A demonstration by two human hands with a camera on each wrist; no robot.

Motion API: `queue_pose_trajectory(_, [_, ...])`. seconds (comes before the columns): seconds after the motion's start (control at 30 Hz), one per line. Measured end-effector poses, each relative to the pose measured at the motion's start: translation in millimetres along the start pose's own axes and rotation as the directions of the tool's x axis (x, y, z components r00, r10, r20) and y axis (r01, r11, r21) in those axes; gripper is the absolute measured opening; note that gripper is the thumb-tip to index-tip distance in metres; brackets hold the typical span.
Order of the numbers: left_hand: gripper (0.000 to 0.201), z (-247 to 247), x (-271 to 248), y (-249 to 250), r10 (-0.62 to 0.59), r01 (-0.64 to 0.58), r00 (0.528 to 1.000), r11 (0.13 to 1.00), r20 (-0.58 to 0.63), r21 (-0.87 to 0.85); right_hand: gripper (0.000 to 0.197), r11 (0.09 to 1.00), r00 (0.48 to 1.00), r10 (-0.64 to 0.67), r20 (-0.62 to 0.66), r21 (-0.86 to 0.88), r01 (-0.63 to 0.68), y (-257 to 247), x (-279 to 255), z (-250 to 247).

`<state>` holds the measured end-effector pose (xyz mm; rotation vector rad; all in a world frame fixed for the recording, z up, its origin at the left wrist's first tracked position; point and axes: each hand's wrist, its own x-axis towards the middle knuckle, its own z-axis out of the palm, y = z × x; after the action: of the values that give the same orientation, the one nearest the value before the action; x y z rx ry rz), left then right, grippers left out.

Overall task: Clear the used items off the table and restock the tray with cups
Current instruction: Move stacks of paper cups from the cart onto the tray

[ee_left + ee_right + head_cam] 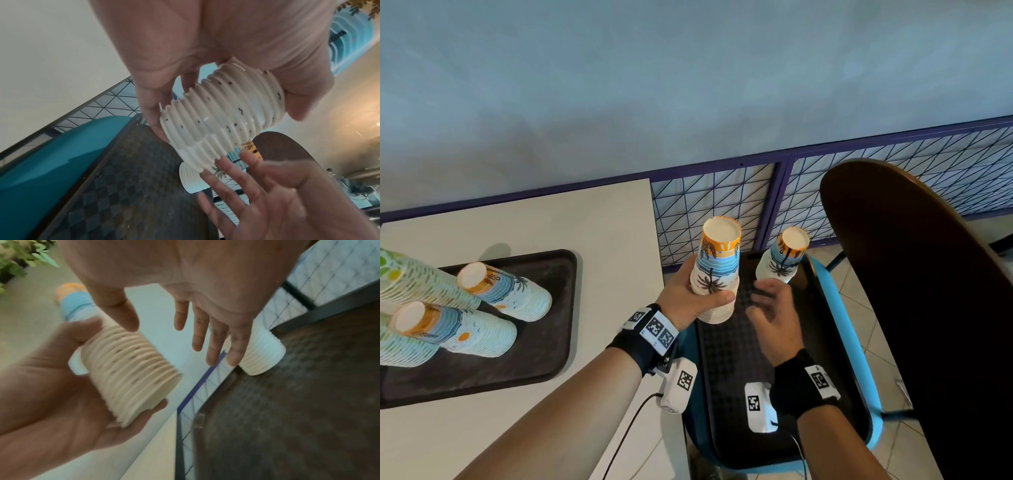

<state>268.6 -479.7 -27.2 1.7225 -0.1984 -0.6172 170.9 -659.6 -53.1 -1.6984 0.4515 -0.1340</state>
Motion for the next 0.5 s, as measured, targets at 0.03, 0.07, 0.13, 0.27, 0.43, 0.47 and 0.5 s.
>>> queue_pose_trajectory(0.03, [0.087, -1.0, -1.1, 0.2, -0.005, 0.005, 1.0, 1.0, -0.003, -0.004, 0.047, 0.999, 0.995, 0.042, -0.089, -0.011, -0.043, 3.9, 5.6, -6.5])
queue_pose_trajectory(0.07, [0.086, -2.1, -1.8, 0.1, -0.008, 0.008, 1.0, 1.0, -0.004, -0.004, 0.046, 0.996, 0.981, 0.082, -0.176, -0.012, -0.085, 6.9, 12.6, -12.7])
queue_pose_trajectory(0.13, [0.083, -4.2, -4.0, 1.6, -0.006, 0.006, 1.0, 1.0, -0.008, 0.005, 0.054, 0.989, 0.943, 0.148, -0.297, 0.019, -0.15, 11.8, 29.7, -23.3])
queue_pose_trajectory(0.27, [0.083, -4.3, -8.3, 5.6, -0.005, 0.005, 1.0, 1.0, -0.01, 0.001, 0.095, 0.971, 0.92, 0.228, -0.319, 0.011, -0.237, 17.6, 69.6, -33.4])
queue_pose_trajectory(0.43, [0.078, -4.9, -12.6, 6.9, -0.013, 0.013, 1.0, 1.0, -0.022, 0.018, 0.104, 0.977, 0.953, 0.165, -0.255, -0.088, -0.193, 25.9, 105.1, -27.6])
queue_pose_trajectory(0.47, [0.078, -5.1, -13.3, 7.5, -0.006, 0.007, 1.0, 1.0, -0.023, 0.02, 0.104, 0.974, 0.954, 0.16, -0.252, -0.115, -0.194, 26.7, 108.8, -26.1])
queue_pose_trajectory(0.5, [0.077, -5.6, -13.5, 6.6, -0.001, 0.002, 1.0, 1.0, -0.023, 0.025, 0.102, 0.969, 0.953, 0.167, -0.253, -0.137, -0.206, 27.3, 111.7, -24.9])
